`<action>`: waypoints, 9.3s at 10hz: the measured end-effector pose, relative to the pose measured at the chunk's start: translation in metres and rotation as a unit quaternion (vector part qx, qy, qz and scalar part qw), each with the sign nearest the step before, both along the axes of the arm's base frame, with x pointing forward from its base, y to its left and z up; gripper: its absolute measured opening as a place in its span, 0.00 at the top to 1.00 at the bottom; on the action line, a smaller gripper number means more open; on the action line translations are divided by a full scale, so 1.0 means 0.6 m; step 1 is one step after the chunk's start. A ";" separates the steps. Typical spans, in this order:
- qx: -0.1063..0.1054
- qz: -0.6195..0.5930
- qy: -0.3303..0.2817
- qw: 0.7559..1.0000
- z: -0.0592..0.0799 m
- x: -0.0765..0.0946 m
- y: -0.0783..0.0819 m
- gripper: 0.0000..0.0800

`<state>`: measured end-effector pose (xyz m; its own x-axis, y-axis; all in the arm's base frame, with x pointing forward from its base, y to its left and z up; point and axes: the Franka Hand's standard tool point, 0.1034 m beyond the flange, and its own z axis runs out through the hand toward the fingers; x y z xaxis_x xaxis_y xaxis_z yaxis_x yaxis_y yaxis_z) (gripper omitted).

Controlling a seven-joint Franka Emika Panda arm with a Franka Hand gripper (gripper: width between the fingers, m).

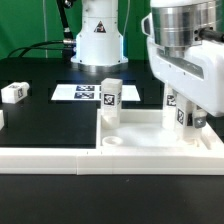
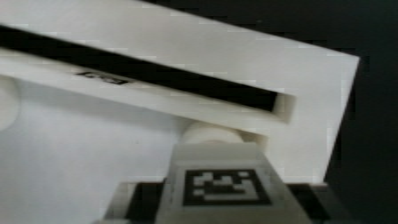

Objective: Assemble square table

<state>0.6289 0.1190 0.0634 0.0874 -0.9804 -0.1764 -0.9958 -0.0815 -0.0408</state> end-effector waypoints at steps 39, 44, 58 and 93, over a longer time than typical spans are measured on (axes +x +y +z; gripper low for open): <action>0.009 -0.025 -0.087 0.996 0.001 -0.006 -0.001 0.44; -0.026 0.249 -0.123 0.960 -0.002 -0.008 0.009 0.19; -0.057 0.426 -0.113 0.896 0.001 -0.008 -0.011 0.65; -0.054 0.096 -0.029 0.994 0.021 0.007 -0.031 0.64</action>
Offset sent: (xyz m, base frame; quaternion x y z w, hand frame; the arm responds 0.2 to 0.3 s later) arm 0.0000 0.0000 0.0000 0.0000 0.0000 0.0000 1.0000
